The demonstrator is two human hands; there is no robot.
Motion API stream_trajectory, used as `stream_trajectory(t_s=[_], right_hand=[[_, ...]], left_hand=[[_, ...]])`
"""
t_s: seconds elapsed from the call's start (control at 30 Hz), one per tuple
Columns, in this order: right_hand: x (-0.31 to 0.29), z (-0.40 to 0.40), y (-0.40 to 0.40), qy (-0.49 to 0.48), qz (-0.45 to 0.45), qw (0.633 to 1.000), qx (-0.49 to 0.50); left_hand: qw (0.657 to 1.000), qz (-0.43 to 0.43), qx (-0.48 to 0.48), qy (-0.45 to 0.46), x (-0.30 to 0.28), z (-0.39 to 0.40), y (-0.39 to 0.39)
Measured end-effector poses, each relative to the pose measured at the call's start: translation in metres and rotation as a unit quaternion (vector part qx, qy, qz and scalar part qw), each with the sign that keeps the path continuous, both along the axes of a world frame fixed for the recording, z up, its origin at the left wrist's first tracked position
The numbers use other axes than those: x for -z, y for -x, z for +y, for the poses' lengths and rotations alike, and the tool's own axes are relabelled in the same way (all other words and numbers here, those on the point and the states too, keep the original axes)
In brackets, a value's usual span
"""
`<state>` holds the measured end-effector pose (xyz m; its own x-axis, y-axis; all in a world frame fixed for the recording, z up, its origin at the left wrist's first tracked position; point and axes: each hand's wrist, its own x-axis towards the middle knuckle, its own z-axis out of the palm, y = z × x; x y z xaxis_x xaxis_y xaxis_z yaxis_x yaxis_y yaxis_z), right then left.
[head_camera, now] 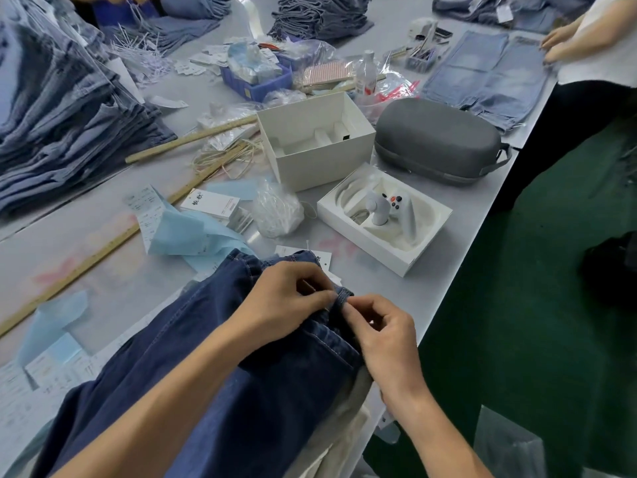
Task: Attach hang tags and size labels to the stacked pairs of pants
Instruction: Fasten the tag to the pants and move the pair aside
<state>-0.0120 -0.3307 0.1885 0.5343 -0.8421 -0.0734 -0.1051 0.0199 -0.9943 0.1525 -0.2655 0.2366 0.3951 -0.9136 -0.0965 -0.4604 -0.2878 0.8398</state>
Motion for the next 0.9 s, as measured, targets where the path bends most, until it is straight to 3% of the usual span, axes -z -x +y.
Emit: stream_trajectory(t_s=[0.1,0.13,0.27,0.37,0.57,0.63,0.7,0.73,0.77,0.83,0.9], right_hand=[[-0.009,-0.012,0.017,0.211,0.092,0.973,-0.033],[-0.011,-0.016,0.024,0.233,0.096,0.967,-0.032],[-0.014,-0.031,0.039,0.159,0.113,0.980,-0.028],[-0.009,-0.032,0.035,0.097,0.157,0.978,-0.093],[0.004,-0.024,0.027,0.149,0.145,0.974,-0.094],[0.005,-0.026,0.026,0.249,0.143,0.956,-0.057],[0.002,-0.030,0.025,0.380,0.156,0.911,-0.030],[0.001,-0.031,0.024,0.398,0.146,0.905,-0.030],[-0.001,-0.031,0.024,0.373,0.125,0.919,-0.037],[-0.007,-0.028,0.022,0.240,0.077,0.966,-0.058],[-0.013,-0.025,0.019,0.126,0.054,0.989,-0.061]], left_hand=[[0.992,0.102,-0.043,0.052,-0.001,0.005,0.001],[0.984,0.149,-0.062,0.070,-0.002,0.007,0.000],[0.902,0.368,-0.152,0.168,-0.012,0.012,-0.009],[0.845,0.456,-0.175,0.218,-0.015,0.013,-0.016],[0.848,0.444,-0.180,0.225,-0.012,0.010,-0.017],[0.855,0.434,-0.176,0.222,-0.011,0.010,-0.018],[0.858,0.429,-0.172,0.224,-0.010,0.011,-0.018],[0.859,0.427,-0.173,0.224,-0.010,0.012,-0.017],[0.860,0.424,-0.174,0.223,-0.010,0.012,-0.017],[0.865,0.415,-0.177,0.219,-0.011,0.012,-0.016],[0.870,0.404,-0.181,0.219,-0.013,0.011,-0.014]])
